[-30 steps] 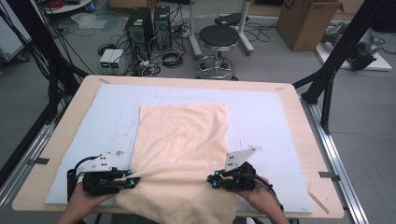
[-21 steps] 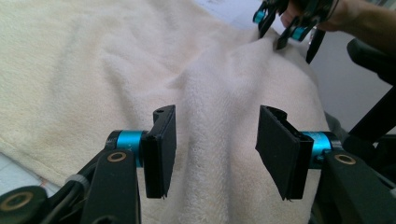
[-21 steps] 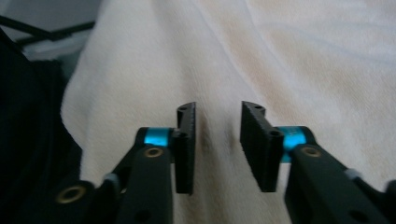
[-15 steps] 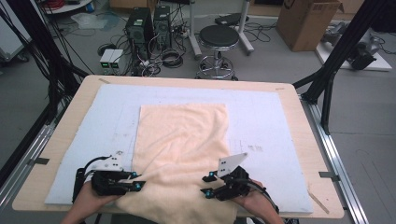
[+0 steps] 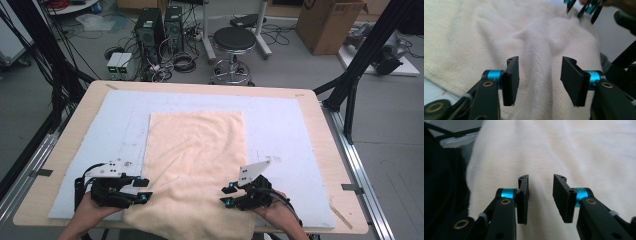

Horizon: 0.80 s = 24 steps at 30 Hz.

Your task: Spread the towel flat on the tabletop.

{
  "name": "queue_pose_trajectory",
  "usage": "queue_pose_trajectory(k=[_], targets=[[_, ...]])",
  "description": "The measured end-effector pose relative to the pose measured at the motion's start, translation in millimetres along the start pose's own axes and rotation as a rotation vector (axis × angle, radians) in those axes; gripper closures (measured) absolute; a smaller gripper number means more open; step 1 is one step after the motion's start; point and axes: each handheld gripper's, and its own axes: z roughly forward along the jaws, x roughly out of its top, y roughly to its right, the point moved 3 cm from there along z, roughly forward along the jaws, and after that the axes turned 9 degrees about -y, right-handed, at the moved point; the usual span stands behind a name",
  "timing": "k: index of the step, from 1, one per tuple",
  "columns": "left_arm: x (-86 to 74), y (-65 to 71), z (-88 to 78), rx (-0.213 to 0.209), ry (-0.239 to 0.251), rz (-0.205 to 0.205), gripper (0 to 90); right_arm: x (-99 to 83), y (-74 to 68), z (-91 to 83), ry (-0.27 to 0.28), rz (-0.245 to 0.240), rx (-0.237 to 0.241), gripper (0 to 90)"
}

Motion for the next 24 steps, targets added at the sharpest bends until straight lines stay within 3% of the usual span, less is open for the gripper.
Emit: queue_pose_trajectory(k=[2,3,6,8,10,15,18,21,23,24], targets=[[-5.0,0.9,10.6,0.021,-0.067,0.004,62.2,-2.5,3.8,0.8,-0.010,0.020,-0.014,58.8],[-7.4,1.9,15.2,0.013,-0.082,0.014,69.3,-4.3,5.3,3.4,-0.027,0.024,-0.017,59.0],[-10.1,4.0,17.9,0.007,-0.076,0.019,75.8,-8.7,3.8,15.9,-0.088,0.025,-0.002,65.7],[-9.9,3.6,14.2,-0.011,-0.066,0.019,77.3,-8.0,1.2,19.6,-0.096,0.008,-0.011,69.5],[-8.8,2.2,8.9,-0.014,-0.046,0.013,75.1,-6.5,1.8,17.7,-0.095,0.010,-0.007,69.1],[-6.0,7.4,-4.3,-0.017,0.038,0.023,51.8,-7.6,0.8,1.8,-0.035,0.021,-0.029,65.9],[-2.7,14.7,-6.5,-0.038,0.073,0.059,49.9,-5.9,-6.7,0.6,-0.018,0.001,-0.011,63.9],[-3.6,15.2,5.3,0.006,-0.005,0.062,53.2,0.9,-18.2,6.5,0.005,-0.025,0.014,59.8],[-6.5,13.6,15.1,0.033,-0.060,0.065,58.5,7.4,-25.6,13.4,0.009,-0.048,0.027,55.8],[-8.1,13.7,18.8,0.041,-0.069,0.070,65.2,11.0,-29.8,16.9,0.010,-0.060,0.034,54.1]])
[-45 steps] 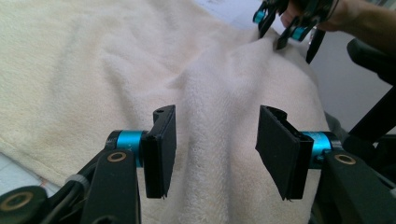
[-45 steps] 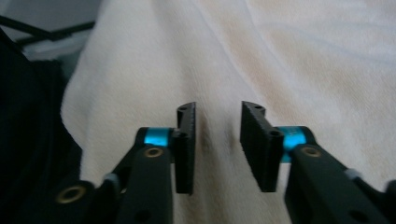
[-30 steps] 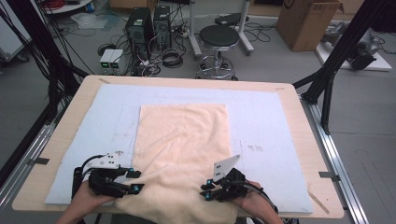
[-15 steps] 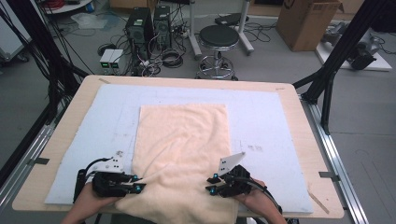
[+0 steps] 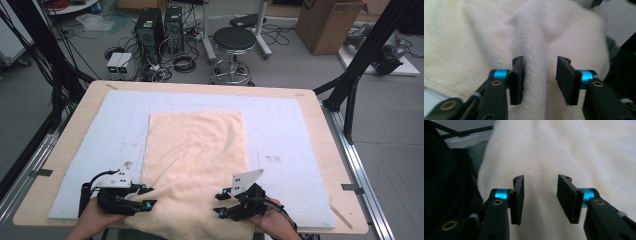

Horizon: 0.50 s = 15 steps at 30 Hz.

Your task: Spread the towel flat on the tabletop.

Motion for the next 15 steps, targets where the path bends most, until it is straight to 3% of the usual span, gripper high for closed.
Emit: queue_pose_trajectory(k=[3,6,9,11,15], targets=[[-0.6,-0.6,2.0,0.005,0.004,-0.009,69.7,9.3,-10.9,11.8,-0.018,-0.033,0.013,50.2],[-0.4,-2.9,-5.2,-0.010,0.043,-0.031,69.1,11.2,-8.0,14.2,-0.024,-0.040,0.011,50.6],[2.7,-11.1,-15.8,0.007,0.105,-0.072,58.3,7.5,9.9,4.9,-0.013,0.030,-0.047,51.5],[7.7,-20.6,-22.4,0.031,0.119,-0.095,54.4,6.0,26.1,-4.6,0.000,0.064,-0.111,51.8],[19.7,-36.8,-26.9,0.115,0.148,-0.116,50.2,4.6,58.1,-21.4,-0.005,0.120,-0.211,51.9]])
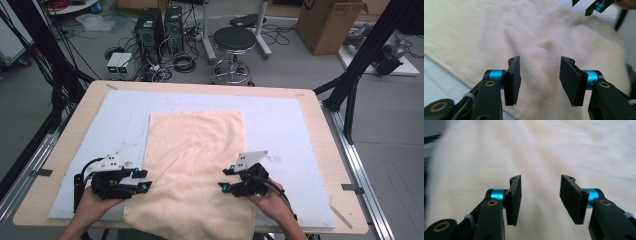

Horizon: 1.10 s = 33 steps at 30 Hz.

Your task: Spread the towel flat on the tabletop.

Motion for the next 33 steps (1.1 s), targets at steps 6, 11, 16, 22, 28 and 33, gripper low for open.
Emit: queue_pose_trajectory(k=[6,11,16,22,28,33], targets=[[2.0,-19.3,19.0,0.084,-0.082,-0.013,50.3,-11.5,38.1,-0.9,-0.033,0.114,-0.083,52.2],[1.2,-29.0,28.5,0.107,-0.111,-0.028,49.3,-20.9,50.7,-1.0,-0.045,0.160,-0.102,52.1],[-1.0,-34.8,42.1,0.127,-0.178,-0.029,49.3,-23.0,60.7,4.8,-0.051,0.195,-0.098,50.8],[-1.1,-32.5,46.8,0.199,-0.184,0.006,66.4,-22.4,58.4,18.5,-0.118,0.163,-0.105,55.4],[1.1,-34.2,49.0,0.226,-0.177,0.003,84.1,-21.1,57.5,21.1,-0.128,0.144,-0.119,68.9],[5.0,-45.5,48.7,0.258,-0.141,-0.052,85.3,-20.5,60.5,21.1,-0.122,0.147,-0.104,83.9]])
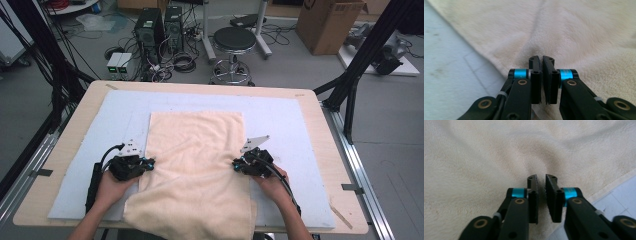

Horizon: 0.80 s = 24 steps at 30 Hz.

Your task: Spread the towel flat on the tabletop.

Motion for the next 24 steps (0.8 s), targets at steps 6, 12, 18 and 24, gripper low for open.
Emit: queue_pose_trajectory(k=[6,12,18,24], targets=[[17.8,-11.0,5.2,0.035,0.061,-0.048,85.5,3.3,11.1,-2.1,0.045,0.036,-0.029,85.1],[29.6,-19.6,17.3,0.050,0.045,-0.092,82.8,7.7,23.2,3.5,0.049,0.083,-0.052,84.2],[19.7,-15.6,-3.6,0.023,0.059,-0.036,61.7,6.4,15.8,-7.9,0.102,0.088,-0.024,63.6],[-7.7,1.5,-38.7,-0.062,0.149,0.000,55.4,3.0,-18.9,-26.8,0.168,-0.011,0.033,57.6]])
